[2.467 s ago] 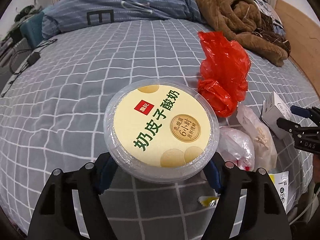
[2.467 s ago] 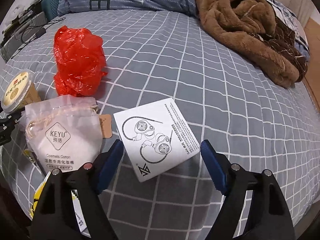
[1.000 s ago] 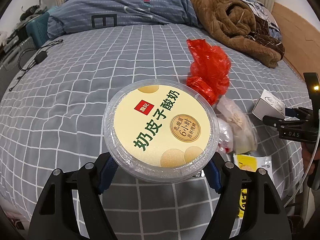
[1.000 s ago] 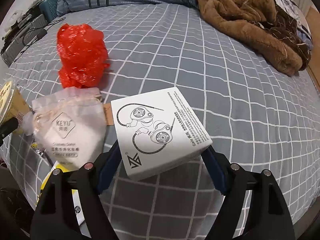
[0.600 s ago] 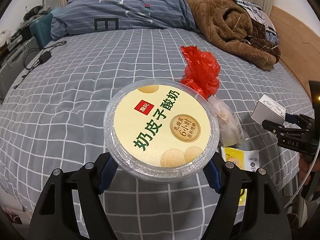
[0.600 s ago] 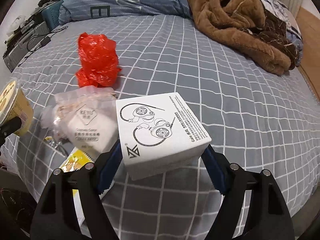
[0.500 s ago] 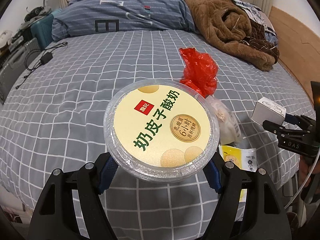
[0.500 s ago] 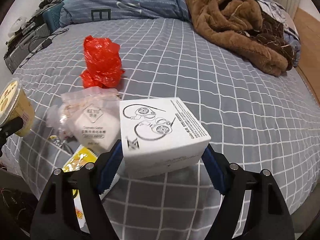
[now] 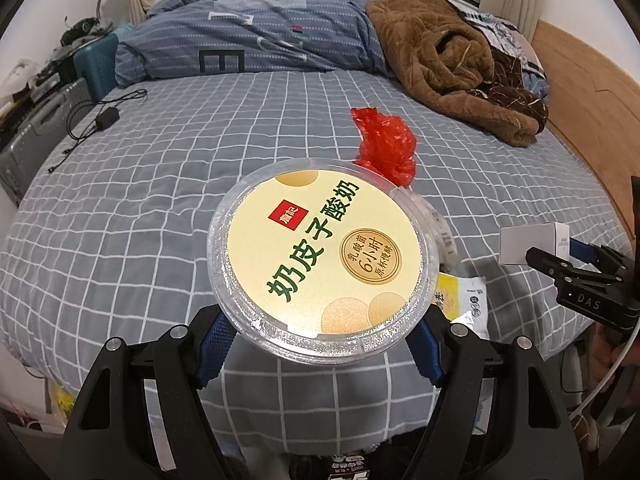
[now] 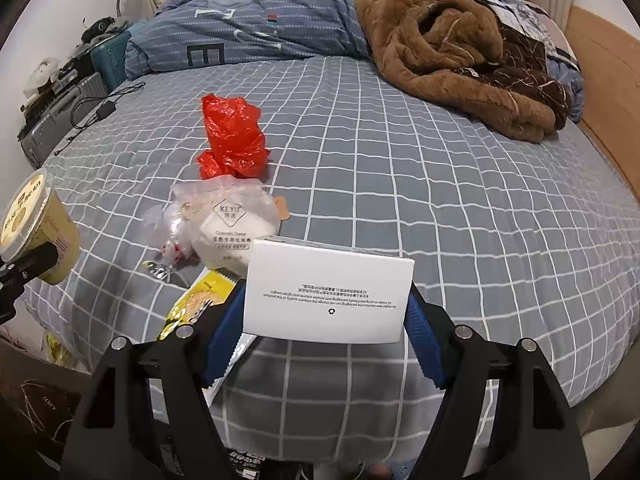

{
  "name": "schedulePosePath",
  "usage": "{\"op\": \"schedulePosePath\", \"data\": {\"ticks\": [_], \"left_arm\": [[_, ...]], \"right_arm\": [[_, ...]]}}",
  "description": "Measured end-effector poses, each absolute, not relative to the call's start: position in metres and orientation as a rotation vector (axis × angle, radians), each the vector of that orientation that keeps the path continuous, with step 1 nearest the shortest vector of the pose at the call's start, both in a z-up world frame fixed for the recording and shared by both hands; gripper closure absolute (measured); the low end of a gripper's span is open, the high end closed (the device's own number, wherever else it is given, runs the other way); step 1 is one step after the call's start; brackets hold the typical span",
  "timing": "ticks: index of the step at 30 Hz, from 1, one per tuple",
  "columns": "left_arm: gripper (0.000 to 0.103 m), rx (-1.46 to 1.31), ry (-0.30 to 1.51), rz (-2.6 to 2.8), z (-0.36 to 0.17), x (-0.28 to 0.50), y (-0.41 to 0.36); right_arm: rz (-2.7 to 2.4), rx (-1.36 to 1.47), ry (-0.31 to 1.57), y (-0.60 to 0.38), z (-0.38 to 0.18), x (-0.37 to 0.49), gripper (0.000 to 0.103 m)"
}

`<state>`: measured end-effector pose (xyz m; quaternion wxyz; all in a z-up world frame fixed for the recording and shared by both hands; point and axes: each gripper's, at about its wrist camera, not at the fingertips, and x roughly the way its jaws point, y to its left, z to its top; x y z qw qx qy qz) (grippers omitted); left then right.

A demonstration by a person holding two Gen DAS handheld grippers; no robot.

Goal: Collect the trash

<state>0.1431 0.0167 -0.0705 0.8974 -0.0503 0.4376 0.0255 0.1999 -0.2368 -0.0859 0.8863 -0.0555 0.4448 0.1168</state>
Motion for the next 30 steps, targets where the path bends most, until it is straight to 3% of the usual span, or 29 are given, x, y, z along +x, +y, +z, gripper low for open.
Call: {"op": "schedulePosePath", "data": {"ticks": [30], "left_arm": [[0.031, -0.138, 0.878, 0.03, -0.049, 0.054, -0.009]], "right_arm": [[0.261, -0.075, 0.861, -0.241, -0.048, 0.085, 0.032]]}}
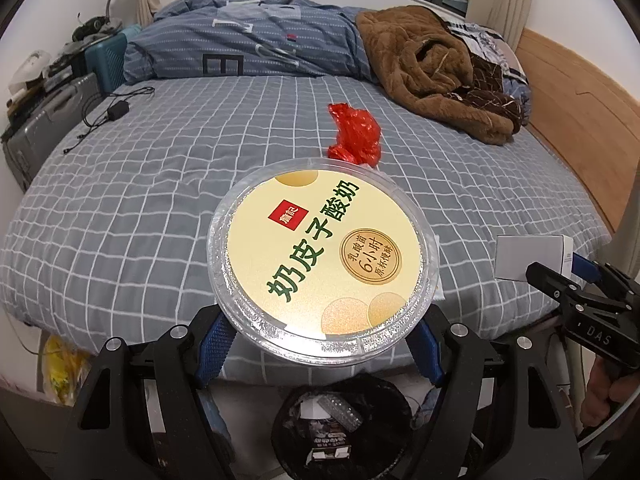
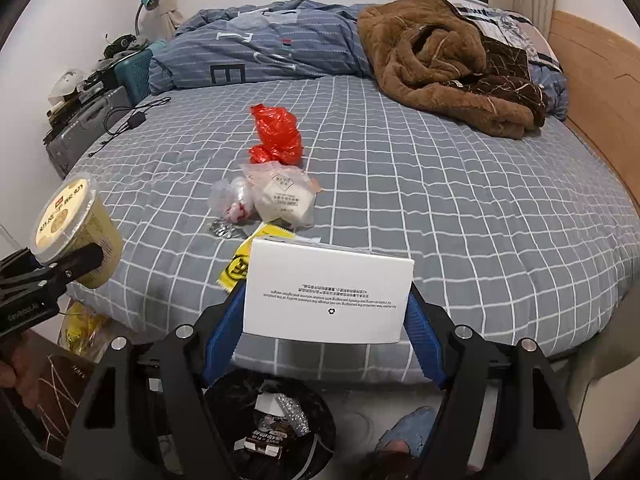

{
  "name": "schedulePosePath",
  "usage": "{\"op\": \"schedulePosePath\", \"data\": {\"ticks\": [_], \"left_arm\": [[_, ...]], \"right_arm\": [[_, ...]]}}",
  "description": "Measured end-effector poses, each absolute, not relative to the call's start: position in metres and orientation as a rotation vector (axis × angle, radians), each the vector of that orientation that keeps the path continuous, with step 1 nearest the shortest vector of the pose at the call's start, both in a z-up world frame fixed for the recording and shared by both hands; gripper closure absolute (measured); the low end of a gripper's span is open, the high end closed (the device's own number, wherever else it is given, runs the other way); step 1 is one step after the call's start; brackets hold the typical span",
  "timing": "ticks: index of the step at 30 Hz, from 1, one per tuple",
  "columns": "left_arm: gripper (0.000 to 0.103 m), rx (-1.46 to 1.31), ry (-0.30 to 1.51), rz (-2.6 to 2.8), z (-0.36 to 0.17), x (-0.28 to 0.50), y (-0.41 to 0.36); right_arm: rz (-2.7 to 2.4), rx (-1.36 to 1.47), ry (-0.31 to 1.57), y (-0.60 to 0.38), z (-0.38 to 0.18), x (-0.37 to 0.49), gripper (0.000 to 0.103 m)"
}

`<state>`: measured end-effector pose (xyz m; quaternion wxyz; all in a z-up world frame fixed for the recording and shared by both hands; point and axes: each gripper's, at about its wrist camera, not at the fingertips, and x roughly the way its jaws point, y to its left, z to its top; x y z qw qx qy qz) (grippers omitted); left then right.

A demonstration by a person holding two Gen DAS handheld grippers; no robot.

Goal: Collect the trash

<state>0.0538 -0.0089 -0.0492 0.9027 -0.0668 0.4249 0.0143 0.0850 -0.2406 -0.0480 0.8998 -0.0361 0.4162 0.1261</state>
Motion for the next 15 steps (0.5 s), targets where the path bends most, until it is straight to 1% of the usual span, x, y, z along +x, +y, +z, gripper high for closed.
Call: {"op": "schedulePosePath", "data": {"ticks": [15], "left_arm": [[0.031, -0.142, 0.882, 0.007, -0.056, -0.002, -0.02]], "right_arm": [[0.272, -0.054, 0.84, -0.241, -0.043, 0.021, 0.032]]}}
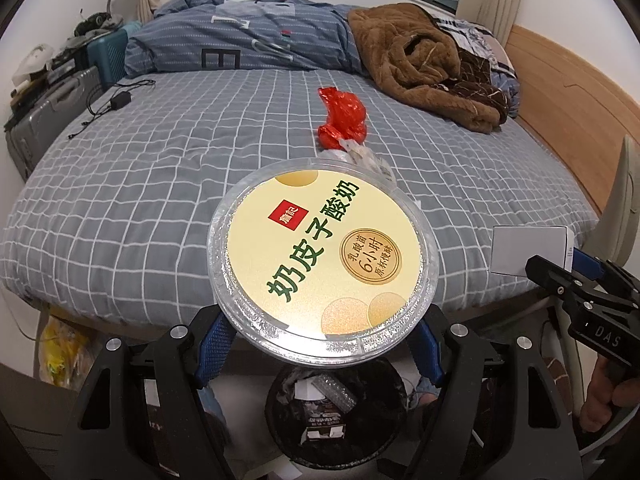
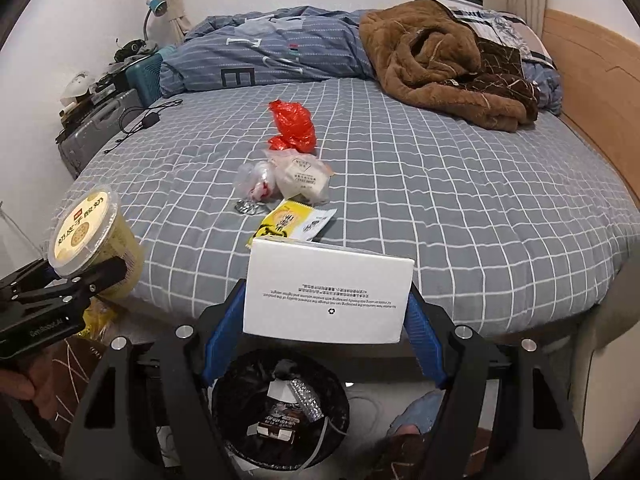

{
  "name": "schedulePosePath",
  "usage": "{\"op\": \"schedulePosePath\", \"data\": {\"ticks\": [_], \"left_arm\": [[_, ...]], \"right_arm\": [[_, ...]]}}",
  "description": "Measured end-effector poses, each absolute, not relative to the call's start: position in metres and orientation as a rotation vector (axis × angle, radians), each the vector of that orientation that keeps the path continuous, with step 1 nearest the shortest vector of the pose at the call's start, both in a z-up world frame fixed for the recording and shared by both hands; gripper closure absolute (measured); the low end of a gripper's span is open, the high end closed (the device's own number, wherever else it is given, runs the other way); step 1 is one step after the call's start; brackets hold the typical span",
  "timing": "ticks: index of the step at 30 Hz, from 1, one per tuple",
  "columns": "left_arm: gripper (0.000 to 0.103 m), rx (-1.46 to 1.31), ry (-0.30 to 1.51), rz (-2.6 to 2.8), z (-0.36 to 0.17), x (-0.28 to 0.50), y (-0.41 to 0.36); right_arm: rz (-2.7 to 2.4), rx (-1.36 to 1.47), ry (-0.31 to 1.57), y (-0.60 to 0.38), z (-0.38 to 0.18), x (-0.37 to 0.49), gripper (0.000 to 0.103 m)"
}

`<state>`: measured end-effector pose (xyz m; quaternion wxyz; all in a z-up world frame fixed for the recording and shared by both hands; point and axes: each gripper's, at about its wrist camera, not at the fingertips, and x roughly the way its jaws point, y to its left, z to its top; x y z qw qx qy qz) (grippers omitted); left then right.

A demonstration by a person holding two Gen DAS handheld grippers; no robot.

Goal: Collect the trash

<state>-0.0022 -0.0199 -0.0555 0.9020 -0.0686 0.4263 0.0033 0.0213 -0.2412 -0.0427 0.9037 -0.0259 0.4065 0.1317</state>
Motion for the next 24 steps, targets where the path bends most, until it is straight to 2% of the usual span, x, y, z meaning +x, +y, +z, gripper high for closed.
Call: {"op": "schedulePosePath", "data": {"ticks": [24], "left_arm": [[0.031, -0.174, 0.937, -0.029, -0.085, -0.05, -0.035]], "right_arm": [[0.296, -0.038, 0.866, -0.239, -0.065, -0.029, 0.032]]}}
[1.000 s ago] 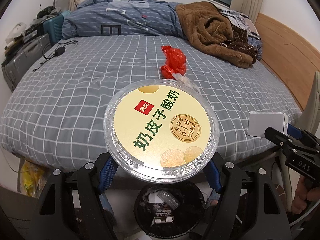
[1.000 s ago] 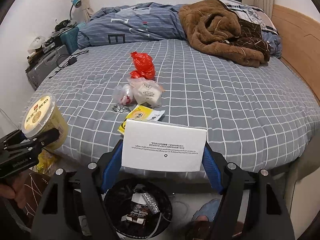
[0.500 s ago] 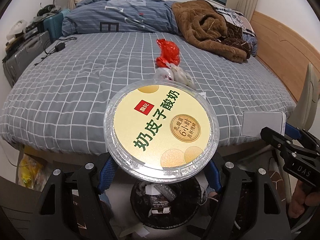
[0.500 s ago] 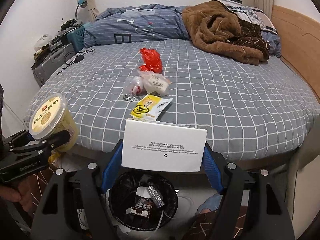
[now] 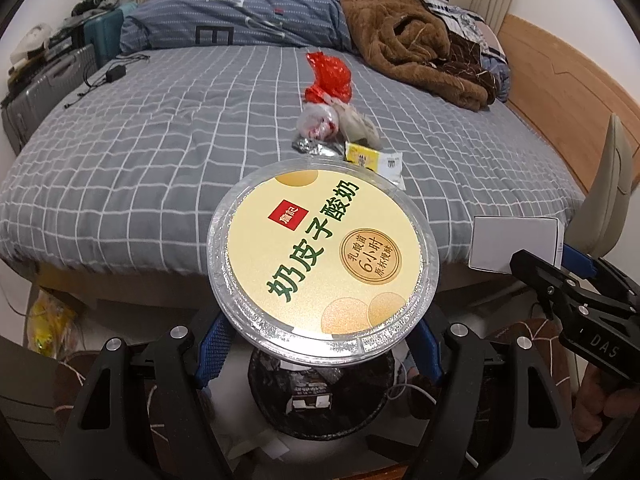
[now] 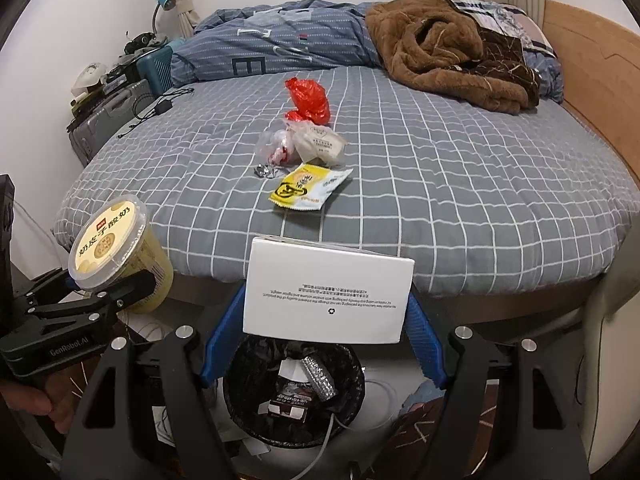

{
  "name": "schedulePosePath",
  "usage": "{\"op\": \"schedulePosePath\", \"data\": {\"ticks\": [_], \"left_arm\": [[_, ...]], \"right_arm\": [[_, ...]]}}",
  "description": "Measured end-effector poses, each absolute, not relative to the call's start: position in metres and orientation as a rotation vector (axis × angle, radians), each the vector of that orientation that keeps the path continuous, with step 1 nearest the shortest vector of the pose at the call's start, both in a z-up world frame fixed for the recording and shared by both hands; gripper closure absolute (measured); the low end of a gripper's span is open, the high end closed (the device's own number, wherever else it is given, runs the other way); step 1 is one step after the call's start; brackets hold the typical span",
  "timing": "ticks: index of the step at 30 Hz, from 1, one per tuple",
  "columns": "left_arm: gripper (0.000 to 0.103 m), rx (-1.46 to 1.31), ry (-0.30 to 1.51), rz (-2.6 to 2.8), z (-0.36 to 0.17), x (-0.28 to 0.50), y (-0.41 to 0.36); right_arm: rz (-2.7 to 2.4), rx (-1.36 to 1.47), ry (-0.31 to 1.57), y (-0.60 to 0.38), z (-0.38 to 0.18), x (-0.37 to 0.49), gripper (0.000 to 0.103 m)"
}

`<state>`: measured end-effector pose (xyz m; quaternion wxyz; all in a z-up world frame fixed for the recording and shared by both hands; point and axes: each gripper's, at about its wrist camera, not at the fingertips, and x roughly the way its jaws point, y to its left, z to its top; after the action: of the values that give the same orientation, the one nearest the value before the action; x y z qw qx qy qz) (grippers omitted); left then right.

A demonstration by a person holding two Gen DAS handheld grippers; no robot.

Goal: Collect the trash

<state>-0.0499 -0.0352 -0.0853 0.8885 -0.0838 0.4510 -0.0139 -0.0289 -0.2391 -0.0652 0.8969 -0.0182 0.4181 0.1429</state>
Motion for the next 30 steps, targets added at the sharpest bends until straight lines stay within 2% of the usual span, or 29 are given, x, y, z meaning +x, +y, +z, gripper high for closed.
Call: {"op": "schedulePosePath", "data": {"ticks": [30], "left_arm": [[0.031, -0.184, 1.039, -0.045, -0.14, -0.082, -0.045]], "right_arm": [[0.309, -0.025, 0.962, -0.23, -0.117, -0.064, 0.032]]}}
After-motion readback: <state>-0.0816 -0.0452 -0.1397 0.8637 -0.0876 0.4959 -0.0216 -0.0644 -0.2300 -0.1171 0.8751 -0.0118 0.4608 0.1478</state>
